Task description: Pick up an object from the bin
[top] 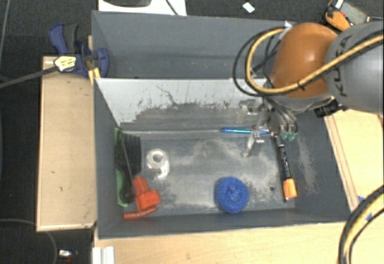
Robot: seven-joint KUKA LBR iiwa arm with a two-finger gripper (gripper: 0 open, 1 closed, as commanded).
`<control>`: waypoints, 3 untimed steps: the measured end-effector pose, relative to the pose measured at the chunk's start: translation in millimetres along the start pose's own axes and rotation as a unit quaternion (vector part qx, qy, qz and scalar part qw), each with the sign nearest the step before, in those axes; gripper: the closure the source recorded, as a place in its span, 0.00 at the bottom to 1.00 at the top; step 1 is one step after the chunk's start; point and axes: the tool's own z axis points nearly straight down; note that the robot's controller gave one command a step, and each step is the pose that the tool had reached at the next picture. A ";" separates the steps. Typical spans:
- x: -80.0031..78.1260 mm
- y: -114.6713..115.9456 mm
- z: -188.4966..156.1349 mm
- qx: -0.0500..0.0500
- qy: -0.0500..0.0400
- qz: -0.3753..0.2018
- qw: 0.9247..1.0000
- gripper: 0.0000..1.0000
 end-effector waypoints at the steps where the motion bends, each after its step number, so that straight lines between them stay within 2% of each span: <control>1: -1.5 0.0 -2.5 0.000 -0.003 0.000 1.000 0.00; 2: 36.6 23.8 64.0 0.001 -0.005 -0.194 0.981 0.00; 3: 20.9 79.2 29.0 0.001 -0.007 -0.188 0.982 0.00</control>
Offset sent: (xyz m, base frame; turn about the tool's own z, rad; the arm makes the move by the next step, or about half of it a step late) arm -0.0469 0.0297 -0.0817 -0.4776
